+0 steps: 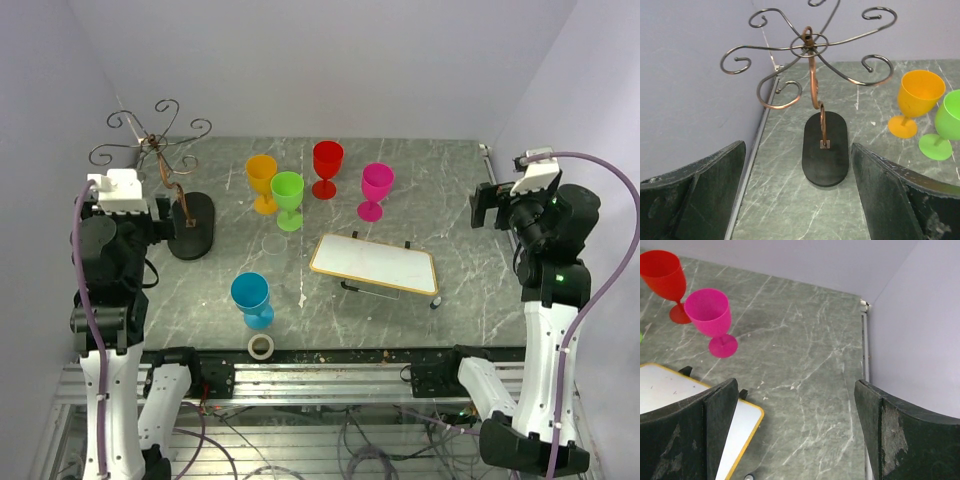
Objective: Place the wine glass upside down on the wine glass rack
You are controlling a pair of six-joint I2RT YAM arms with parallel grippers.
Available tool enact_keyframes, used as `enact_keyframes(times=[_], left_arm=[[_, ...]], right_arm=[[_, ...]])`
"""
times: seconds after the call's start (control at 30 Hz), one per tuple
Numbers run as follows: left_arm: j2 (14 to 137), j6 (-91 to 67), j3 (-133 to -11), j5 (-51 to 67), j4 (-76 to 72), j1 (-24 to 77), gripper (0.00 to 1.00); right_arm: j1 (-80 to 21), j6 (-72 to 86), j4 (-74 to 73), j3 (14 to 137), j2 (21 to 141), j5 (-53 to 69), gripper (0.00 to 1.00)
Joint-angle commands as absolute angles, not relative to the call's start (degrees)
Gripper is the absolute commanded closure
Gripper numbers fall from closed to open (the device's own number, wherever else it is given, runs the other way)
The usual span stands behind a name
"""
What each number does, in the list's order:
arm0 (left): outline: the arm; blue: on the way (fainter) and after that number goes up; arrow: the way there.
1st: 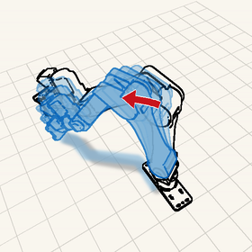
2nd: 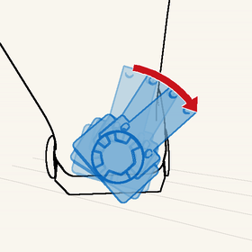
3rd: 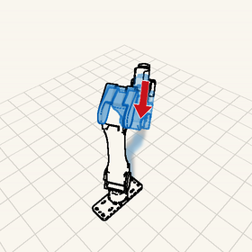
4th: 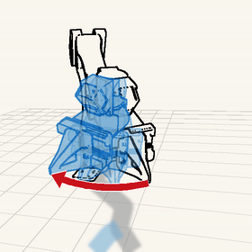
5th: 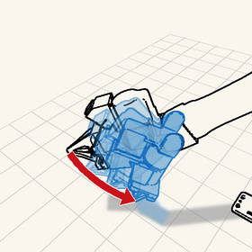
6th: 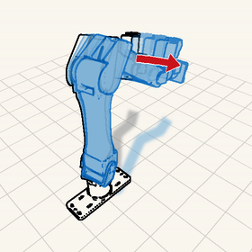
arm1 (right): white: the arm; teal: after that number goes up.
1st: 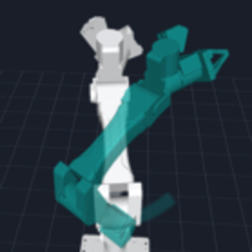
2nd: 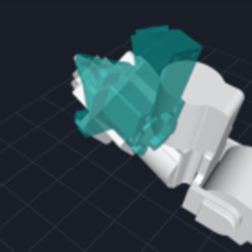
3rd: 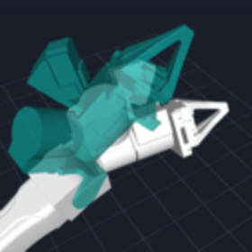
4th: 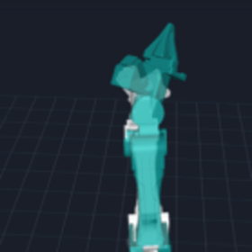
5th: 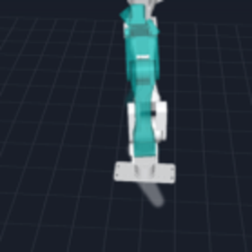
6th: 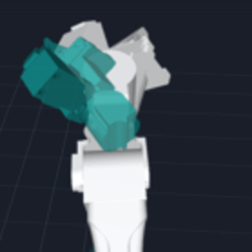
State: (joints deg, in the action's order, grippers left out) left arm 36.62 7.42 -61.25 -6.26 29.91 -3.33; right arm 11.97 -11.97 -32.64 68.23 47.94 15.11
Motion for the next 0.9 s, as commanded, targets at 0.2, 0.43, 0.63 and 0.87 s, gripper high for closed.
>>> enact_keyframes(times=[0.2, 0.43, 0.63, 0.87], left_arm=[[37.59, -2.86, -64.33, 2.91, 30.61, -11.25, 0.03], [40.68, -4.90, -66.20, 11.67, 30.80, -14.31, 0.06], [50.70, -1.13, -76.81, 11.81, 38.46, -14.27, 0.08], [61.00, 6.53, -88.80, 6.82, 44.12, -14.18, 0.05]], right_arm=[[12.48, -17.15, -28.90, 66.03, 51.07, 30.37, 0.00], [12.39, -19.25, -22.48, 60.67, 53.91, 36.14, 0.00], [12.29, -17.06, -18.14, 53.99, 51.03, 36.66, 0.00], [12.24, -16.73, -17.54, 52.00, 49.10, 37.17, 0.00]])
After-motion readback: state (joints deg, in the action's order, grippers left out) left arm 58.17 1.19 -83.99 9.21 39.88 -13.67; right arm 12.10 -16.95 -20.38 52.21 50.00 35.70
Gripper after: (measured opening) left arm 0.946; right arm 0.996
